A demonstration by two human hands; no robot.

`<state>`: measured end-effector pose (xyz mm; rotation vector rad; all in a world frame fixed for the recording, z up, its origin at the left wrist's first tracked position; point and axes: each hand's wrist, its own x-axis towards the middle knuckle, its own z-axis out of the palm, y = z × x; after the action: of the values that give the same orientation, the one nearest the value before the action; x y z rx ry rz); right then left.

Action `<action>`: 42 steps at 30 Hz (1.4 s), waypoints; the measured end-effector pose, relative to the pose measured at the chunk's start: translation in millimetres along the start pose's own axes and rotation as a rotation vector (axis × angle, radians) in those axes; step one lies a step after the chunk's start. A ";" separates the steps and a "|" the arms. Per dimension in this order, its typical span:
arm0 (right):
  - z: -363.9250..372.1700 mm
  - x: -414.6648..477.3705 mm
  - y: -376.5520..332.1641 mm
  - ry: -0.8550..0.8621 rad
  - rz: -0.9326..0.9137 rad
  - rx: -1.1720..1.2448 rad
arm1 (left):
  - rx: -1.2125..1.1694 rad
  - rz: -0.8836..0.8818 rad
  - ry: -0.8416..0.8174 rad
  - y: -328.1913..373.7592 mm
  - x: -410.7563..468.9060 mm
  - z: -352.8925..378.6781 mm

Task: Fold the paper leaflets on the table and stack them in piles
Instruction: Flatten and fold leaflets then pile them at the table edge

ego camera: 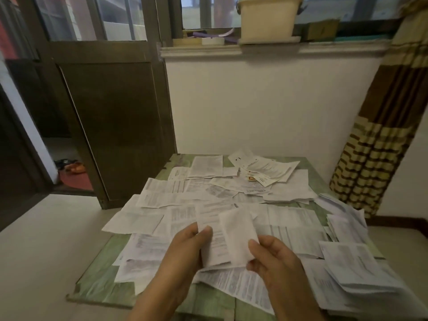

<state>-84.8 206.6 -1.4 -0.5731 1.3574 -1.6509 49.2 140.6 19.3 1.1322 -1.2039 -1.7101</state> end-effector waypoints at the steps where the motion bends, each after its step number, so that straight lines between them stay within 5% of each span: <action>1: 1.4 0.3 1.7 0.047 -0.052 -0.082 | 0.010 0.009 0.006 -1.7 -2.7 6.3; 10: -6.5 -8.2 19.6 0.249 -0.182 -0.262 | 0.050 0.079 0.128 -34.7 -17.0 67.5; 14: -17.6 -9.9 22.1 0.334 -0.236 -0.318 | -0.156 -0.024 0.090 -42.8 -13.5 77.5; 19: -34.6 -12.4 18.9 0.334 -0.273 -0.362 | -0.054 0.017 0.173 -49.9 -15.4 79.0; 26: -63.3 -9.1 5.7 0.226 -0.275 -0.456 | -0.029 0.086 0.087 -51.2 -13.2 83.7; 37: -125.0 16.9 -42.9 0.450 -0.543 -0.749 | 0.177 0.348 0.113 -43.7 7.4 70.7; 42: -162.7 27.5 -54.1 0.541 -0.435 -0.753 | 0.336 0.326 -0.004 -56.6 4.9 81.7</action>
<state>-247.1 268.3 -3.0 -0.9415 2.4299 -1.6598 -33.8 176.4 -22.3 1.0518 -1.6227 -1.2969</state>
